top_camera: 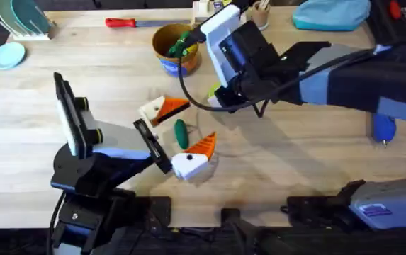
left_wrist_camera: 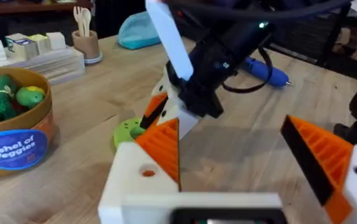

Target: Pick up the gripper from the table and insert it into the empty holder that is missing its gripper. Then pick up a screw, insert it into the mounting hole, and use the screwdriver to tighten it. Finally, clean up the table by picking up the vegetable and placing it into the bucket.

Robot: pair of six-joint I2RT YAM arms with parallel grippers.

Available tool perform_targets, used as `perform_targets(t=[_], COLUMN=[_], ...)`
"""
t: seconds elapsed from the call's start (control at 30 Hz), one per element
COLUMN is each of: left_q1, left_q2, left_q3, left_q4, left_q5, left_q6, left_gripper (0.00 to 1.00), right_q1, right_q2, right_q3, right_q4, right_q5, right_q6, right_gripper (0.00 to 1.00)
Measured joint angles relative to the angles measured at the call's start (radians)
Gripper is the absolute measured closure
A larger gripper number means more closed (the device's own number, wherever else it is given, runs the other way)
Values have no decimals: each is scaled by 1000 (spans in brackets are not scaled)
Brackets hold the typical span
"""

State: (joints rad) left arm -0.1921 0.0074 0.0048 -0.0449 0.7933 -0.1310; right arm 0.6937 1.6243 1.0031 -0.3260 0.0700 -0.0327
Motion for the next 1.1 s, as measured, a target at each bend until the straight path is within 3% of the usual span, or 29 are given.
perform_targets(t=[0.43,0.7,1.1], left_q1=[0,0,0], left_q2=[0,0,0], left_q3=[0,0,0], left_q4=[0,0,-1], left_q5=[0,0,0], left_q6=[0,0,0], left_gripper=[8,8,8], right_q1=[2,4,4], right_q2=[50,58,37], right_q3=[0,0,0], right_q4=[17,35,18], right_q5=[-8,-7,36], right_q6=[2,2,2], right_gripper=[756,987,996])
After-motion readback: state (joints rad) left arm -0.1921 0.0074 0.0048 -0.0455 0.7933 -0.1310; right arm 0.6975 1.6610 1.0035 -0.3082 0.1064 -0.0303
